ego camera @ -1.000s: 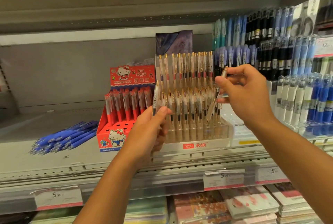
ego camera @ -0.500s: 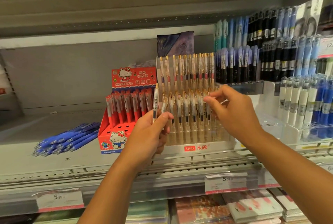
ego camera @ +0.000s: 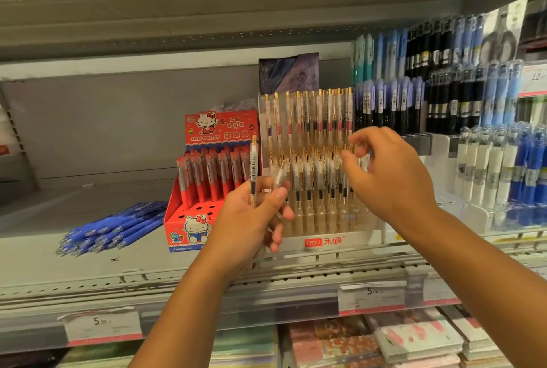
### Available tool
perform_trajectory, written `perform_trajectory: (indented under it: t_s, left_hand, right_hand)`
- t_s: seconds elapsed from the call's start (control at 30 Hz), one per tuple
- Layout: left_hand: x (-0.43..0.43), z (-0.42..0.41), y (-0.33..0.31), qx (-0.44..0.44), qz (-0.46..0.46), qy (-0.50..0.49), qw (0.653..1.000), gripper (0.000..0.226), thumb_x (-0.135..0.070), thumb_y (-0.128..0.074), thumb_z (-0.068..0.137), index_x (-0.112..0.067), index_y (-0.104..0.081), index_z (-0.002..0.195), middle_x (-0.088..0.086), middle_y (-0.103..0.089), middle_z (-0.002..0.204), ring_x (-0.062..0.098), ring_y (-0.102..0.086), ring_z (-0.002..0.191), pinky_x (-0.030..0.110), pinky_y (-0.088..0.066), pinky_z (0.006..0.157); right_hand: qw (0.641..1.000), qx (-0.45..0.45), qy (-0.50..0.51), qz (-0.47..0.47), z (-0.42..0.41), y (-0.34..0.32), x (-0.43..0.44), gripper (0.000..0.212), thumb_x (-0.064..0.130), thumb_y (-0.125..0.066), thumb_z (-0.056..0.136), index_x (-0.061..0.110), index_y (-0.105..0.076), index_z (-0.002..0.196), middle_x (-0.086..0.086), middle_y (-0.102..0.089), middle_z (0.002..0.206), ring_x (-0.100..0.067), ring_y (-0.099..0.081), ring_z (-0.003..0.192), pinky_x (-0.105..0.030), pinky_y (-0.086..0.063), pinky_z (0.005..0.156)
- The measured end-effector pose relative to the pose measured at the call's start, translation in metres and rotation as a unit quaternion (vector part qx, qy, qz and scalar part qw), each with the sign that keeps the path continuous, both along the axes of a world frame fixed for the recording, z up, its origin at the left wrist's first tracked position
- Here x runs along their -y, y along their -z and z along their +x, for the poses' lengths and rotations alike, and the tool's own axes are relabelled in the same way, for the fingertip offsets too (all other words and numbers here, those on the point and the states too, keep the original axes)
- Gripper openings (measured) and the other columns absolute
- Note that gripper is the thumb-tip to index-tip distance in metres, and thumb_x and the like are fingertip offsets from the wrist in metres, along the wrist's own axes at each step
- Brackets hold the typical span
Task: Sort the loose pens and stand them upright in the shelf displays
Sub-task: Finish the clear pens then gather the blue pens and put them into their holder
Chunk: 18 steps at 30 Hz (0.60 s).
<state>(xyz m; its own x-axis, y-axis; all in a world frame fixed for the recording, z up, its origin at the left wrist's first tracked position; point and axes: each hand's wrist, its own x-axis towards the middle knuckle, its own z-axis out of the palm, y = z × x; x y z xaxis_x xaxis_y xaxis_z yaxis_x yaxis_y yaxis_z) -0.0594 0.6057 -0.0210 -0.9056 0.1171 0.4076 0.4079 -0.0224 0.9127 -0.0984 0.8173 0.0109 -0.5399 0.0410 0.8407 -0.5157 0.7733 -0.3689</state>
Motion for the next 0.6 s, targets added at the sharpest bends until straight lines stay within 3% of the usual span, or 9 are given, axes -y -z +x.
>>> perform_trajectory:
  t_s: [0.1, 0.17, 0.3, 0.37, 0.43, 0.5, 0.6]
  left_hand:
    - [0.000, 0.000, 0.000, -0.005, 0.000, -0.001, 1.000, 0.041, -0.031, -0.063, 0.086, -0.007, -0.056, 0.118, 0.009, -0.071, 0.078, 0.017, -0.050, 0.043, 0.026, -0.045, 0.038]
    - [0.001, 0.000, 0.001, -0.008, -0.001, -0.002, 1.000, 0.041, -0.033, -0.064, 0.084, -0.008, -0.055, 0.115, 0.009, -0.071, 0.079, 0.017, -0.050, 0.043, 0.026, -0.044, 0.038]
    - [0.001, -0.001, 0.001, -0.009, -0.001, 0.019, 1.000, 0.033, -0.035, -0.060, 0.088, -0.011, -0.054, 0.110, 0.012, -0.072, 0.083, 0.017, -0.050, 0.043, 0.027, -0.043, 0.038]
    - [0.001, 0.000, 0.001, -0.013, -0.013, 0.023, 1.000, 0.032, -0.039, -0.059, 0.088, -0.014, -0.056, 0.108, 0.012, -0.073, 0.085, 0.016, -0.051, 0.042, 0.025, -0.042, 0.037]
    - [0.001, 0.001, 0.001, -0.016, -0.023, 0.027, 0.999, 0.029, -0.040, -0.058, 0.089, -0.017, -0.058, 0.107, 0.012, -0.073, 0.086, 0.015, -0.051, 0.042, 0.022, -0.041, 0.037]
    - [0.001, 0.001, 0.001, -0.013, -0.021, 0.029, 0.999, 0.028, -0.040, -0.058, 0.090, -0.018, -0.058, 0.107, 0.013, -0.073, 0.087, 0.015, -0.052, 0.043, 0.023, -0.042, 0.037]
    - [0.000, 0.000, 0.002, -0.004, -0.011, 0.036, 0.999, 0.033, -0.041, -0.058, 0.091, -0.015, -0.059, 0.112, 0.012, -0.073, 0.088, 0.022, -0.062, 0.053, 0.028, -0.050, 0.043]
  right_hand:
    - [0.997, 0.008, -0.075, -0.019, 0.013, -0.008, 0.018, 0.012, 0.028, -0.063, 0.090, 0.023, -0.064, 0.101, 0.011, -0.058, 0.090, 0.000, -0.050, 0.070, -0.021, -0.041, 0.060]
    - [0.984, 0.069, -0.159, -0.046, 0.019, -0.011, 0.032, 0.009, 0.024, -0.065, 0.090, 0.023, -0.067, 0.099, 0.012, -0.062, 0.087, 0.000, -0.054, 0.066, -0.017, -0.045, 0.060]
    - [0.921, 0.212, -0.298, -0.131, 0.023, -0.010, 0.049, 0.025, 0.009, -0.063, 0.090, 0.023, -0.070, 0.110, 0.007, -0.068, 0.097, 0.003, -0.059, 0.067, -0.015, -0.045, 0.055]
    - [0.896, 0.250, -0.328, -0.166, 0.024, -0.009, 0.054, 0.028, 0.005, -0.062, 0.090, 0.022, -0.070, 0.112, 0.003, -0.070, 0.096, -0.007, -0.064, 0.073, -0.018, -0.046, 0.054]
    - [0.876, 0.267, -0.357, -0.185, 0.025, -0.007, 0.057, 0.025, 0.004, -0.062, 0.091, 0.018, -0.071, 0.109, 0.003, -0.073, 0.085, -0.015, -0.063, 0.066, -0.020, -0.048, 0.051]
    - [0.873, 0.264, -0.365, -0.188, 0.025, -0.005, 0.057, 0.021, 0.006, -0.063, 0.092, 0.017, -0.071, 0.108, 0.007, -0.074, 0.082, -0.012, -0.064, 0.063, -0.019, -0.048, 0.052]
    - [0.876, 0.250, -0.364, -0.194, 0.025, -0.001, 0.055, 0.019, 0.010, -0.065, 0.091, 0.020, -0.072, 0.106, 0.004, -0.076, 0.092, -0.006, -0.070, 0.079, -0.017, -0.052, 0.061]
